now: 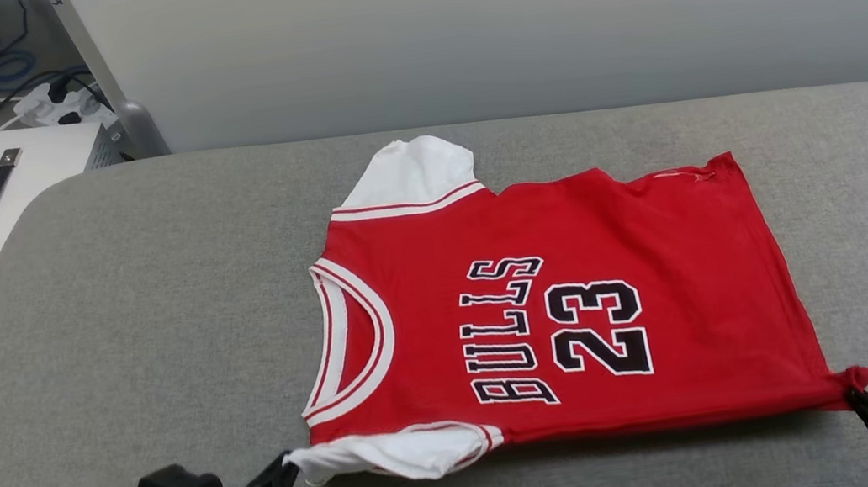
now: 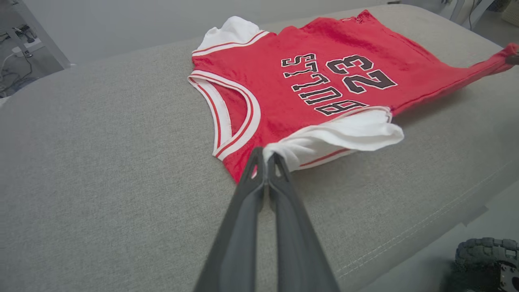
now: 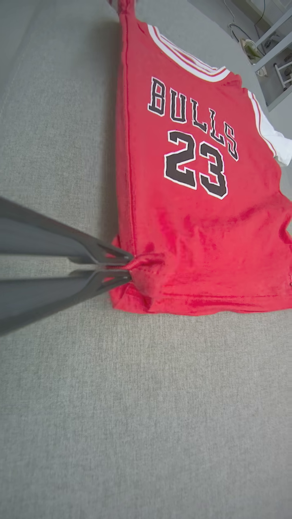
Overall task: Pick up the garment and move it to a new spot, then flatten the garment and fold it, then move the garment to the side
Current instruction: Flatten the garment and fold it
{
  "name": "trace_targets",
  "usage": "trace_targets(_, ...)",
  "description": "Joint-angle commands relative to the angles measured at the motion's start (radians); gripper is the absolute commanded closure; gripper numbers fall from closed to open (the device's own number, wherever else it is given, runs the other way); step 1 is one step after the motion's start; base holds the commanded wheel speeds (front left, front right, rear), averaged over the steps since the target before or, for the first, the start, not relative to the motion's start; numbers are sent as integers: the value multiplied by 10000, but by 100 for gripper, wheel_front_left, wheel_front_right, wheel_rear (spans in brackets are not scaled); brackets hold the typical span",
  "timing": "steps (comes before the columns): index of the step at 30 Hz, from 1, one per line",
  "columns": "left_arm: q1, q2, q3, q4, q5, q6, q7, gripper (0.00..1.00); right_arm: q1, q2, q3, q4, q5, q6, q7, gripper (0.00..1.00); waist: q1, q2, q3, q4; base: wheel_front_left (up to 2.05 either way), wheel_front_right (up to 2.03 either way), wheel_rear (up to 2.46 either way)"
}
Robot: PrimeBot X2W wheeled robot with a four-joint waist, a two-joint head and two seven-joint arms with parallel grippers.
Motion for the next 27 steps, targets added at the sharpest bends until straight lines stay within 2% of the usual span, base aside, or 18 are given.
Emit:
trace_targets(1, -414, -97, 71, 26, 119, -48, 86, 100, -312, 48, -86, -130, -110, -80, 126, 100, 1, -1, 312, 13, 0, 0, 0)
trace_targets(14, -2949, -531, 164, 1288, 504, -478, 694, 100, -2494, -79, 111, 182, -209, -80, 1275, 100, 1, -1, 1953, -263, 0, 0, 0)
trace_targets(27, -4687, -1137, -150, 3069, 858, -1004, 751, 100, -3995, -116, 536, 1019, -421, -80, 1470, 100, 1, -1, 3150, -393, 0, 0, 0)
